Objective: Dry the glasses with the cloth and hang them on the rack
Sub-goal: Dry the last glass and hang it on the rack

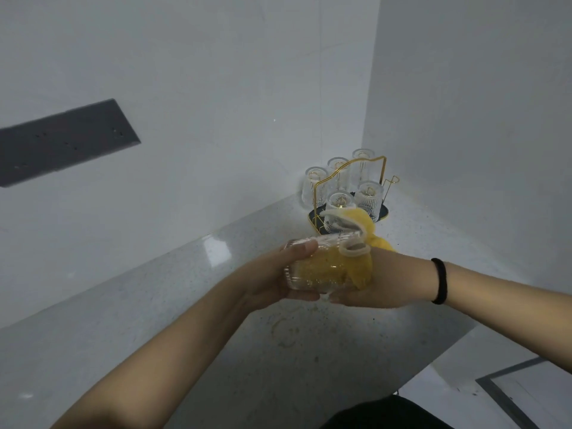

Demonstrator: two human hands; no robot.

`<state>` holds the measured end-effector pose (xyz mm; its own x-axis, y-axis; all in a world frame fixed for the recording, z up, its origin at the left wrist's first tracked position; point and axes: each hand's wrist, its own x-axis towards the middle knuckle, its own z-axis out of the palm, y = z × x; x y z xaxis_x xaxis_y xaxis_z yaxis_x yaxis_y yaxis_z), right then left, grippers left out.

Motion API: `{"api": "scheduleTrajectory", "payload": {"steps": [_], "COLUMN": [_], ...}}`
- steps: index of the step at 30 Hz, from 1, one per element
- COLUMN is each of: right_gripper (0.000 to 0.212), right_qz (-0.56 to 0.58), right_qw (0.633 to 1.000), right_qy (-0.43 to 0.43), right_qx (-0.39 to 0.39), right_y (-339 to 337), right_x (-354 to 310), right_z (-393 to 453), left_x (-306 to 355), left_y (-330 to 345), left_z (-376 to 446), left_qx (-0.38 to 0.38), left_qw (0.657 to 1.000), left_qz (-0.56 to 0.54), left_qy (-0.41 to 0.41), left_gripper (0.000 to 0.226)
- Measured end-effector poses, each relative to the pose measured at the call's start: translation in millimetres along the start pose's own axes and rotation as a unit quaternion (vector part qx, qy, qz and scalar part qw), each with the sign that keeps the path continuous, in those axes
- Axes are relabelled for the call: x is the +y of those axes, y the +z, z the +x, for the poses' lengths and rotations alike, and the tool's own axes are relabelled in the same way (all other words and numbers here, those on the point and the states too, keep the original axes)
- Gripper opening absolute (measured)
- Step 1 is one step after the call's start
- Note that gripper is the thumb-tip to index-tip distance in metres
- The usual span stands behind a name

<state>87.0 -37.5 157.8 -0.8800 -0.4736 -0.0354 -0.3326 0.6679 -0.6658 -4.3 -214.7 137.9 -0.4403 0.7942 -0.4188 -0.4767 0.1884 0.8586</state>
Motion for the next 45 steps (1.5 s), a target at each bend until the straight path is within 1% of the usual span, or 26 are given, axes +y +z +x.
{"api": "scheduleTrajectory", "payload": {"steps": [3, 5, 7, 8, 9, 12, 15, 17, 19, 20, 22, 23, 24, 25, 27, 29, 31, 33, 35, 37, 39, 40, 41, 42, 43, 45], "right_gripper": [0.031, 0.039, 0.045, 0.046, 0.044, 0.036, 0.039, 0.038, 0.031, 0.031, 0.039, 0.045, 0.048, 0.047, 0.043, 0.035, 0.032, 0.029, 0.029, 0.029, 0.035, 0.039, 0.042, 0.041, 0.04, 0.038], "right_qz": [0.248, 0.468, 0.598, 0.594, 0.541, 0.207, -0.085, -0.063, 0.115, 0.246, 0.483, 0.542, 0.548, 0.523, 0.376, 0.083, -0.175, -0.191, -0.032, 0.231, 0.502, 0.583, 0.611, 0.584, 0.506, 0.232], "right_qw": [0.966, 0.877, 0.792, 0.797, 0.836, 0.977, 0.995, 0.997, 0.993, 0.968, 0.87, 0.834, 0.83, 0.848, 0.923, 0.992, 0.982, 0.978, 0.999, 0.972, 0.862, 0.807, 0.785, 0.807, 0.86, 0.971], "right_qy": [0.06, 0.097, 0.117, 0.108, 0.091, 0.026, -0.025, -0.023, 0.027, 0.05, 0.097, 0.106, 0.101, 0.086, 0.068, 0.031, -0.045, -0.071, -0.013, 0.039, 0.068, 0.093, 0.101, 0.09, 0.064, 0.001], "right_qx": [0.035, 0.04, 0.027, 0.015, 0.003, -0.038, -0.041, -0.046, -0.025, -0.004, 0.025, 0.021, 0.01, -0.004, -0.049, -0.086, -0.059, -0.042, -0.027, -0.011, 0.021, 0.021, 0.013, 0.0, -0.02, -0.053], "right_y": [-15.2, -26.4, -26.7, -25.5, -25.5, -19.7, -8.2, -5.7, -14.3, -19.8, -25.2, -24.7, -24.4, -23.0, -21.7, -14.3, -2.6, 7.2, 1.5, -12.6, -20.8, -20.9, -21.4, -22.6, -23.2, -18.9], "right_x": [-0.2, 2.0, 3.8, 3.4, 1.6, -4.7, 5.0, 9.6, 7.7, 6.7, 8.1, 7.7, 6.0, 3.7, -1.5, -2.6, 1.6, 3.4, 4.3, 1.5, 2.9, 3.0, 1.8, -1.9, -5.3, -9.3], "right_z": [-0.9, -1.7, 0.0, 1.3, 2.1, -1.6, -6.0, -6.2, -4.6, -3.5, -2.2, -1.1, -0.1, 0.8, -2.6, -10.4, -12.7, -12.3, -11.9, -11.5, -12.1, -10.5, -10.3, -9.7, -9.3, -13.2], "left_x": [-2.1, -6.8, -13.5, -15.8, -15.2, -13.5, -10.1, -7.3, -6.7, -7.0, -8.5, -9.2, -8.2, -7.0, -3.4, -2.1, -5.4, -8.5, -9.0, -10.9, -15.1, -17.1, -18.1, -15.7, -12.7, -10.1], "left_y": [1.9, 2.8, 4.3, 5.6, 7.8, 8.8, 4.0, 3.2, 3.8, 4.6, 8.0, 9.3, 10.8, 11.8, 11.4, 8.8, 5.5, 3.8, 4.7, 5.5, 8.5, 9.1, 10.3, 12.0, 13.8, 13.0], "left_z": [0.7, 0.6, 3.1, 3.4, 3.2, 0.8, -2.9, -3.3, 0.1, 2.0, 6.0, 7.2, 7.4, 6.4, 5.0, 1.2, -1.0, -1.0, 1.2, 3.6, 5.2, 5.6, 5.7, 3.8, 1.8, -0.8], "left_qx": [0.002, 0.027, 0.054, 0.061, 0.057, -0.017, -0.063, -0.062, -0.031, -0.005, 0.042, 0.056, 0.062, 0.061, 0.03, -0.018, -0.045, -0.048, -0.045, -0.02, 0.025, 0.038, 0.043, 0.041, 0.027, -0.033], "left_qw": [0.998, 0.983, 0.96, 0.959, 0.967, 0.99, 0.994, 0.995, 0.998, 0.997, 0.985, 0.98, 0.979, 0.982, 0.991, 0.998, 0.998, 0.996, 0.998, 0.998, 0.984, 0.976, 0.972, 0.974, 0.978, 0.988], "left_qz": [0.038, 0.092, 0.133, 0.121, 0.082, -0.03, -0.084, -0.084, -0.039, -0.006, 0.046, 0.052, 0.041, 0.019, -0.016, -0.021, -0.045, -0.058, -0.048, 0.0, 0.081, 0.102, 0.1, 0.085, 0.064, 0.03], "left_qy": [0.047, 0.154, 0.241, 0.248, 0.234, 0.137, 0.023, 0.001, 0.036, 0.077, 0.162, 0.185, 0.189, 0.178, 0.13, 0.062, -0.003, -0.039, -0.022, 0.054, 0.156, 0.19, 0.207, 0.208, 0.197, 0.148], "left_gripper": [0.072, 0.072, 0.065, 0.064, 0.068, 0.092, 0.084, 0.084, 0.084, 0.079, 0.062, 0.057, 0.053, 0.052, 0.061, 0.064, 0.043, 0.036, 0.047, 0.068, 0.07, 0.069, 0.069, 0.071, 0.075, 0.072]}}
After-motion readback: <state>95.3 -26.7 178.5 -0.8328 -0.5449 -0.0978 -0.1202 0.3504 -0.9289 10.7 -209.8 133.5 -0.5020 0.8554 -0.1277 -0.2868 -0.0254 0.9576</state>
